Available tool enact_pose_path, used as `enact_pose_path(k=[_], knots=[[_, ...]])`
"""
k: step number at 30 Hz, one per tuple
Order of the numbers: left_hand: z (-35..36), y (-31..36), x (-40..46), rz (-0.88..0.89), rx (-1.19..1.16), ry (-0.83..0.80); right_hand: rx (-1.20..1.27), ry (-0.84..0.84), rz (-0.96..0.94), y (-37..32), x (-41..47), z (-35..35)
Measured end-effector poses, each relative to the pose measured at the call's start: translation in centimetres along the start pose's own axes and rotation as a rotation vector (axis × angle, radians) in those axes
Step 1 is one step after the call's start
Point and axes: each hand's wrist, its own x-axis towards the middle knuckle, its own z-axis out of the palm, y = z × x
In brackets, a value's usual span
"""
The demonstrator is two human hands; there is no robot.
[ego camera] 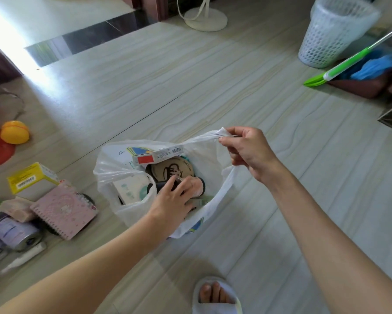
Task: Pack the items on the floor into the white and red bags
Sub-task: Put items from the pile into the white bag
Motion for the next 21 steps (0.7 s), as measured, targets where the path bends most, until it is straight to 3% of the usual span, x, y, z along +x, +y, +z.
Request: enact_pose_path(k=[5, 10, 15, 17, 21], knots=[[0.4, -1.5, -2.5, -0.098, -0.095, 0.088, 0.009, 0.014, -0.015, 0.2, -1.4, 0.9], [1.7, -4.5, -5.3, -0.343, -0.162, 0.421, 0.065, -0.009, -0.056, 0.7, -2.4, 1.7], [2.9, -6.2, -7.7, -0.705, -0.585, 0.264, 0.048, 0.061, -0.119, 1.7, -2.7, 1.8], [2.6, -6.3, -8.6, -0.734, -0.707, 0.274, -0.010, 0.122, -0.147, 2.4, -3.0, 1.7], [0.3, -6.2, -7.2, -0.498, -0.702, 0.654, -0.122, 0.167, -0.200, 4.9, -4.2, 2.7]])
